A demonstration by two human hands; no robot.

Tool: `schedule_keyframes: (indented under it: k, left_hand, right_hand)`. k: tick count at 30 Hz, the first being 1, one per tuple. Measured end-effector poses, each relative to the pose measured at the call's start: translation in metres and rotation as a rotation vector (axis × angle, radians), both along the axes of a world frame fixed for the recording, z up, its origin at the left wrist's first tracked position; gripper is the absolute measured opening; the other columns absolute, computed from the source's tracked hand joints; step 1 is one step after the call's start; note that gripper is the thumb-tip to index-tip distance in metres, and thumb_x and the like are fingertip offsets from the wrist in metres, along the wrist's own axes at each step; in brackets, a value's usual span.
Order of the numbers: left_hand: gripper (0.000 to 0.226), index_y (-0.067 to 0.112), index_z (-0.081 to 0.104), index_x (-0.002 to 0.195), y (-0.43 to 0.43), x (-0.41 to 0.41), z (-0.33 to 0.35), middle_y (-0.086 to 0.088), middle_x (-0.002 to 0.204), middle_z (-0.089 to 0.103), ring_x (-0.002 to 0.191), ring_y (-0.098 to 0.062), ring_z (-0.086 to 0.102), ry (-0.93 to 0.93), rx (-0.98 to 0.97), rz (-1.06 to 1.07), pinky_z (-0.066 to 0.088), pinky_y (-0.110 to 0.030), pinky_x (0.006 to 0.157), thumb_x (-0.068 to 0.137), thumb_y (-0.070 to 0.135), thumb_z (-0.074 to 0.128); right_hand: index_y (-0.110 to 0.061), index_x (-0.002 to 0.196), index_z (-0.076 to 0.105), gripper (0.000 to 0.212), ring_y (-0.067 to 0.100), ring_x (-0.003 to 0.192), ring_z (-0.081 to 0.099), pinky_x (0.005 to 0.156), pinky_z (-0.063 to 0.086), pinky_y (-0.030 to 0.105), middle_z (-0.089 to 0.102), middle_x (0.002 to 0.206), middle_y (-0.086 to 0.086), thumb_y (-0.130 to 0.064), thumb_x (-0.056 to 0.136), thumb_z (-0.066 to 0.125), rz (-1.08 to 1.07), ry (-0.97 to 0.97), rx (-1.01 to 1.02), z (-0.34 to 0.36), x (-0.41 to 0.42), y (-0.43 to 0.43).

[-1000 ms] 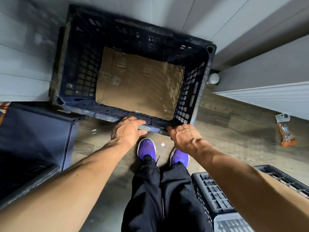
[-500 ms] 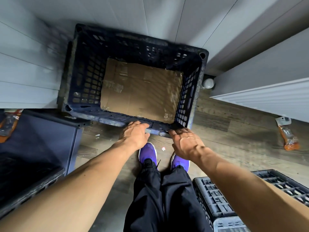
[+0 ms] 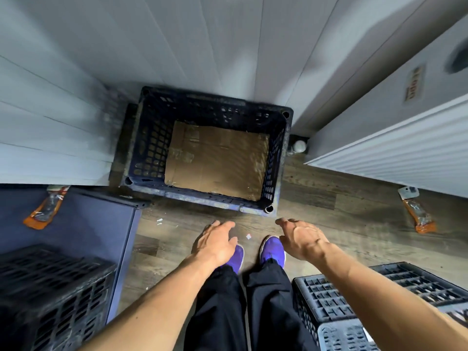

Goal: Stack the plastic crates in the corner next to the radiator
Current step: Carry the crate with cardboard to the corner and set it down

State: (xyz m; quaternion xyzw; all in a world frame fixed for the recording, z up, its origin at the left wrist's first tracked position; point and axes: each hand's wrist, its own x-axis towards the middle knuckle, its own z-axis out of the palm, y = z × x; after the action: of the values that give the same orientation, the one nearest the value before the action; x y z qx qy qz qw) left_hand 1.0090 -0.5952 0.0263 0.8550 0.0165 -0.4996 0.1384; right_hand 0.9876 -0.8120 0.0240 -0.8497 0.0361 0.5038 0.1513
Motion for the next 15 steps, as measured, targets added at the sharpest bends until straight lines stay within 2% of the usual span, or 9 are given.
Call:
schedule_keyframes:
  k: [5,10,15]
  left_hand:
    - [0.052,0.027,0.036,0.148,-0.003,-0.009,0.017,0.000,0.150,0.039,0.141,-0.021,0.033,-0.035,-0.017,-0.105,0.028,-0.032,0.114,0.099,0.038,0.047]
    - [0.061,0.023,0.031,0.151,-0.021,-0.015,0.040,0.000,0.154,0.035,0.142,-0.022,0.031,-0.076,-0.095,-0.235,0.026,-0.034,0.116,0.097,0.049,0.045]
    - [0.065,0.024,0.029,0.151,-0.041,-0.027,0.066,0.000,0.153,0.036,0.141,-0.021,0.032,-0.063,-0.140,-0.462,0.029,-0.035,0.114,0.095,0.052,0.045]
  right_hand:
    - [-0.019,0.147,0.036,0.054,0.028,0.131,0.049,0.104,0.037,0.031,0.051,0.143,0.010,-0.021,0.094,0.046,-0.160,-0.021,0.009,0.014,-0.027,-0.003]
    - [-0.011,0.148,0.033,0.058,0.030,0.133,0.045,0.110,0.035,0.033,0.048,0.144,0.016,-0.025,0.094,0.049,-0.473,-0.025,0.034,0.022,-0.069,-0.001]
    - [-0.007,0.149,0.033,0.059,0.028,0.134,0.046,0.111,0.033,0.032,0.046,0.147,0.017,-0.028,0.096,0.049,-0.796,-0.052,0.028,0.044,-0.123,-0.004]
